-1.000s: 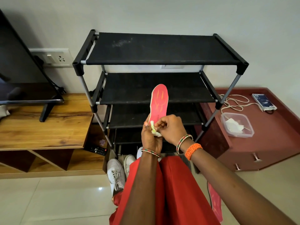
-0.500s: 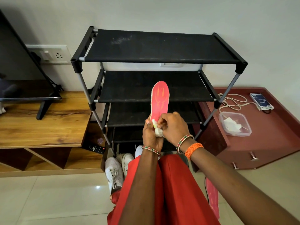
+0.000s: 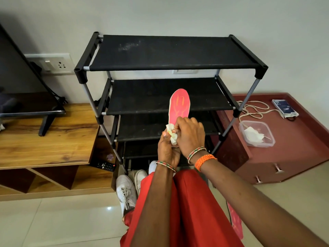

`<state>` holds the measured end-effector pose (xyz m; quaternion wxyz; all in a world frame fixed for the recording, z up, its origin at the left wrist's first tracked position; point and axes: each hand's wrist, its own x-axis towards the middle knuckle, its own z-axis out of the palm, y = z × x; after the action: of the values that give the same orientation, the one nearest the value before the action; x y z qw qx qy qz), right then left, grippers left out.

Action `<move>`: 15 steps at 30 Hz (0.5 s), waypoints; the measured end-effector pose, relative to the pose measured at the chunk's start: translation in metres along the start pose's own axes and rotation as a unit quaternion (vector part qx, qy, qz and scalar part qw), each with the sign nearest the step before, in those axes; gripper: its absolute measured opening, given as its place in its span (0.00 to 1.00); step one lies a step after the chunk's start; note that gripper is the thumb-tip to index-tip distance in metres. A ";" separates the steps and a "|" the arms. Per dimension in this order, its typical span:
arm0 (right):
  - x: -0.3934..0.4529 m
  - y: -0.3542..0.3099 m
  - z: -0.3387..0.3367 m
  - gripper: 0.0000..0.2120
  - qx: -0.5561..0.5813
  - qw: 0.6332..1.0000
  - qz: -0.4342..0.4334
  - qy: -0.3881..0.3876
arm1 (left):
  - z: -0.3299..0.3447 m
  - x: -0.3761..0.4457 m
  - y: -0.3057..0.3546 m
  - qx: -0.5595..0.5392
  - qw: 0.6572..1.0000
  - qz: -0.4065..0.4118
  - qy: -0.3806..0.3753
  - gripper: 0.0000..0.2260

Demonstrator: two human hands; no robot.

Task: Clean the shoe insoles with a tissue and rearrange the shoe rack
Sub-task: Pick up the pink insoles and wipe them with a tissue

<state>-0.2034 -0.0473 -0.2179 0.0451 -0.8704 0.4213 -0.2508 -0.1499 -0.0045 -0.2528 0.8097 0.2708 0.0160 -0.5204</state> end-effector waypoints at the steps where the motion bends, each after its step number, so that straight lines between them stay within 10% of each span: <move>1: 0.001 -0.002 0.001 0.04 -0.003 1.000 0.005 0.009 | 0.000 0.000 0.000 0.003 1.000 0.001 -0.003 0.12; 15: 0.001 -0.009 -0.009 0.03 0.056 0.996 -0.020 -0.065 | 0.002 -0.005 0.004 -0.044 0.997 -0.051 0.024 0.20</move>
<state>-0.2010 -0.0414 -0.2074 0.1159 -0.8891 0.3854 -0.2181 -0.1488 -0.0002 -0.2478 0.7928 0.2461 0.0716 -0.5530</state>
